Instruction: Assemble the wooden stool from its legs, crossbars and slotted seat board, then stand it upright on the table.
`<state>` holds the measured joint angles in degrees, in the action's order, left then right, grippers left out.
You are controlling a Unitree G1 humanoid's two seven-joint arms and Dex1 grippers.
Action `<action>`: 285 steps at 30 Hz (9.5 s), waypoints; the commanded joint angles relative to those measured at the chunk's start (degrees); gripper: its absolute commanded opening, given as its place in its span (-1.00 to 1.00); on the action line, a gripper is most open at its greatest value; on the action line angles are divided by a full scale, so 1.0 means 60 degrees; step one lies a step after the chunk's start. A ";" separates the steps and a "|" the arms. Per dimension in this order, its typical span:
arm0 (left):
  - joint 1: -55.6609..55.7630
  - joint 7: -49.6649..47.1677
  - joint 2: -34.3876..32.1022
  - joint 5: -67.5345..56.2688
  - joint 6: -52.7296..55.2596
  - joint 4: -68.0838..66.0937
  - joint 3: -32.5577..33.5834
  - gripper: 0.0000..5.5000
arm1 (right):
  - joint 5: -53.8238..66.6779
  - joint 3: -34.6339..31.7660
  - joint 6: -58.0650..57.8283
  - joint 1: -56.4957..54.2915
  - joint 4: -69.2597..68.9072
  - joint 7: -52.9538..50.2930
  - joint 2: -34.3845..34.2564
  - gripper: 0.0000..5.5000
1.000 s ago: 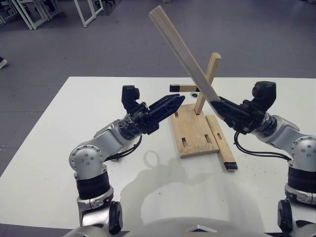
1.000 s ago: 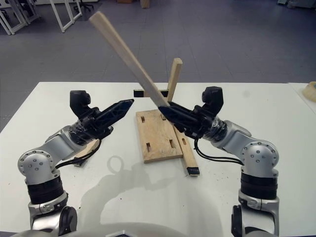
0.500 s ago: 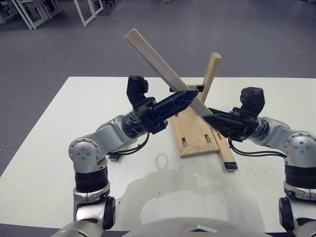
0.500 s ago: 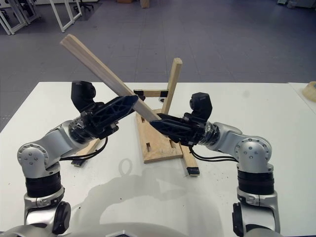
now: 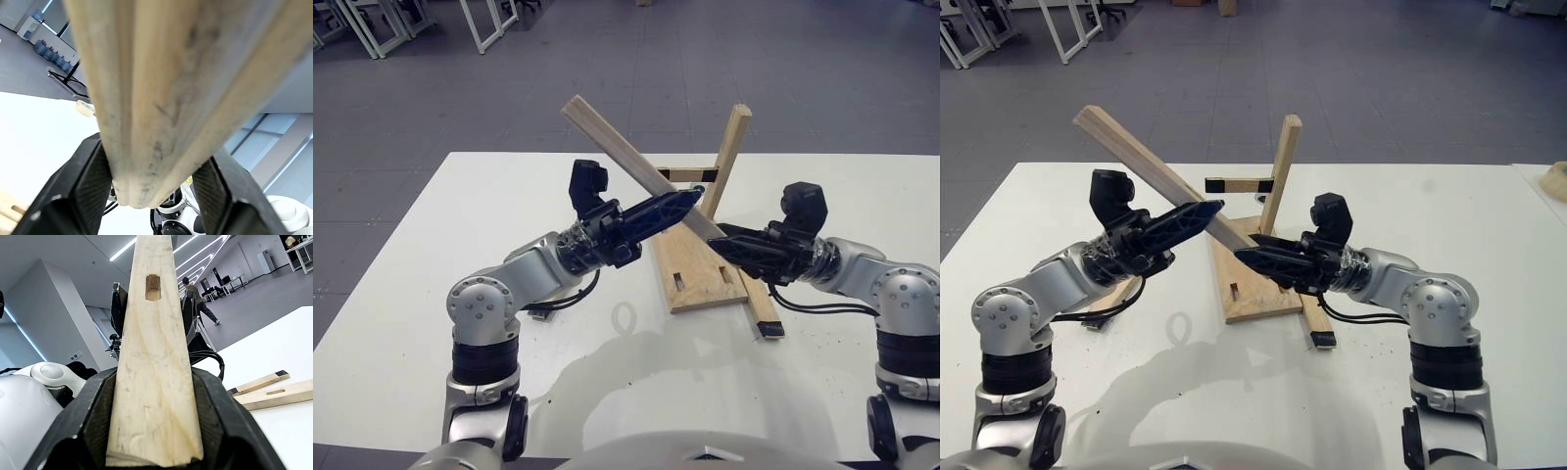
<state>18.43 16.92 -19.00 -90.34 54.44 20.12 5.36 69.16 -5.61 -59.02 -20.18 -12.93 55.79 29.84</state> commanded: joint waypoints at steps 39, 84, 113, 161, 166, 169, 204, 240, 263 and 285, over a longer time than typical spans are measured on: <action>-0.1030 0.3201 -0.1290 0.7535 -0.3263 -0.1412 -0.0044 -0.26 | -1.5397 0.6708 1.3548 -0.0362 0.3018 -0.0099 0.3598 0.23; 0.1547 0.8513 -0.1059 1.2418 -0.6613 -0.8057 -0.3079 -0.26 | -1.6785 0.6109 2.0567 -0.0657 0.5499 -0.2143 0.4378 0.23; 0.2377 0.7125 -0.0683 1.2761 -0.3824 -0.7911 -0.4171 -0.26 | -1.4345 0.4936 0.9045 -0.3864 0.2742 -0.4117 -0.0783 -0.02; 0.0507 0.5283 -0.1556 1.1938 -0.2345 -0.2909 -0.2865 0.21 | -1.2621 0.0825 0.9258 0.1802 -0.1186 -0.4748 -0.0289 -0.02; -0.1371 0.3486 -0.1291 1.1654 -0.2615 -0.1169 -0.0837 0.21 | -1.3050 0.0536 1.1515 0.4020 0.0671 -0.4201 0.1163 -0.02; -0.0717 0.1844 -0.0174 1.1120 -0.3193 -0.0822 0.0731 0.21 | -1.3340 0.0847 1.2447 0.4229 0.1881 -0.4105 0.1532 -0.02; 0.6706 0.1833 0.1954 1.2694 -0.3499 -1.2102 -0.1147 0.21 | -1.4733 0.3400 1.3239 0.3339 0.2515 -0.3518 0.1300 -0.02; -0.4538 0.1953 -0.1375 1.2794 -0.6052 -0.3851 0.1954 0.21 | -0.9844 0.0405 0.6043 0.4402 -0.1530 -0.5143 -0.0748 -0.02; -0.3113 0.2766 -0.2016 1.2352 -0.4311 -0.6251 0.1196 0.21 | -0.9916 0.0464 0.5756 0.4229 -0.1495 -0.4982 -0.0745 -0.02; -0.4721 0.3029 -0.2857 1.1954 -0.3033 -0.3163 0.1132 0.21 | -1.0042 0.0446 0.5956 0.4394 -0.1406 -0.4918 -0.0590 -0.02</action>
<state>-8.88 36.15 -36.85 -19.81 35.23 2.55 13.19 9.11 -2.70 -23.60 7.22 -21.64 26.04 25.59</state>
